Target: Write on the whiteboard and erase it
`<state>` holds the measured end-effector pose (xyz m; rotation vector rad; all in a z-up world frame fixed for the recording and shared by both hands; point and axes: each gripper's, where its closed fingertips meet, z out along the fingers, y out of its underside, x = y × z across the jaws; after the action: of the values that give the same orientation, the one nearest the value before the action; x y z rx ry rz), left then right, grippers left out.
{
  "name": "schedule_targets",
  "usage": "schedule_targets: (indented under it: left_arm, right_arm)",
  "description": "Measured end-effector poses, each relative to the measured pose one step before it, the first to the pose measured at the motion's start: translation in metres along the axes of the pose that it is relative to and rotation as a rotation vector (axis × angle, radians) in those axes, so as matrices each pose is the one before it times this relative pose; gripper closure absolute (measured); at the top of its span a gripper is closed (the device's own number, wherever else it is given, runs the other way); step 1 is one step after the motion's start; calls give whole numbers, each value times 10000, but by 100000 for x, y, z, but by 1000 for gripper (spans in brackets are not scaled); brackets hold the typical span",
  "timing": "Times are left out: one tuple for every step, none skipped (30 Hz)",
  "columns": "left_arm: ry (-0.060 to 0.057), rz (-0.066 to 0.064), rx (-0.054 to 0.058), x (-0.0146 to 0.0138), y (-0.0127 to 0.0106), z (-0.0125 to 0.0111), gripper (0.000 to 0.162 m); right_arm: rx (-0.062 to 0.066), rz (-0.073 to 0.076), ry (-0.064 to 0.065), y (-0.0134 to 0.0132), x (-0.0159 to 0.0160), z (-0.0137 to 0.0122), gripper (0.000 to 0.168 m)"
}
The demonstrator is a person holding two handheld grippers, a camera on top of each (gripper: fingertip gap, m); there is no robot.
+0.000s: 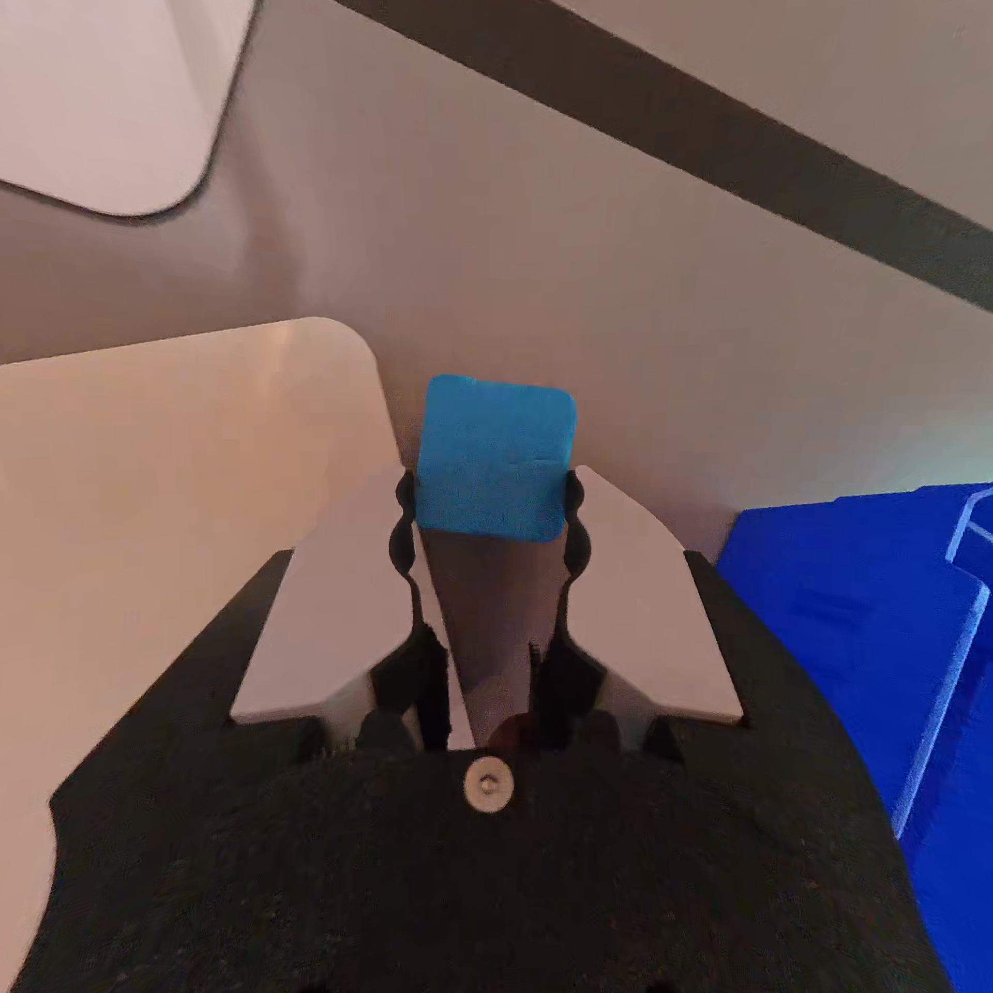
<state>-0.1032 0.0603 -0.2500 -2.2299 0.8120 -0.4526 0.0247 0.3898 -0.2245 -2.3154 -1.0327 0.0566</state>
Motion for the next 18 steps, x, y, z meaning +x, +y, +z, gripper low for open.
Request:
schedule_targets:
  left_arm:
    - [6, -6, -2, 12, 2, -1, 161]
    - [-22, 14, -2, -3, 4, -13, 160]
    - [-89, 29, 2, -79, -2, -23, 158]
    - [-115, 59, -1, -91, -4, -15, 157]
    - [-240, 65, -28, -214, 18, -53, 154]
    - [-438, 73, -61, -420, 28, -126, 152]
    - [-468, 152, -46, -402, -49, -244, 149]
    - [-424, 154, 113, -282, -395, -511, 143]
    - [-404, 52, 359, -229, -872, -912, 140]
    - [-419, -94, 587, -296, -1290, -1373, 136]
    - [-458, -180, 651, -445, -1438, -1844, 131]
    - [-604, -218, 615, -848, -1380, -2278, 127]
    - [-805, -278, 588, -1442, -1270, -2659, 125]
    - [-951, -314, 538, -2031, -1116, -2925, 124]
    - [-1084, -325, 490, -2612, -915, -2969, 124]
    - [-1135, -334, 369, -3028, -617, -2775, 124]
    - [-984, -246, 136, -3005, -88, -2337, 124]
    - [-774, -115, -264, -2761, 727, -1734, 124]
  right_arm:
    - [-202, 124, 7, 430, 499, 623, 114]
    - [-211, 75, -25, 471, 231, 575, 114]
    - [-266, 25, -65, 554, -6, 578, 114]
    - [-132, 40, -99, 382, -163, 413, 111]
    - [311, 192, -58, -268, -85, -174, 103]
    - [328, 99, -74, -337, -252, -573, 90]
    - [309, -56, -42, -474, -358, -757, 83]
    - [478, -149, 18, -805, -375, -935, 78]
    - [621, -173, 25, -1027, -392, -1047, 76]
    - [679, -126, -32, -1137, -445, -1070, 74]
    - [684, -67, -99, -1131, -517, -993, 74]
    - [618, -32, -150, -1015, -524, -859, 74]
    - [484, -19, -182, -852, -512, -691, 74]
    - [378, -18, -165, -740, -408, -506, 75]
    - [348, -14, -100, -699, -275, -378, 75]
    - [269, 1, -76, -560, -206, -249, 75]
    - [159, -18, -106, -391, -254, -147, 76]
    - [55, -53, -122, -188, -233, -32, 76]
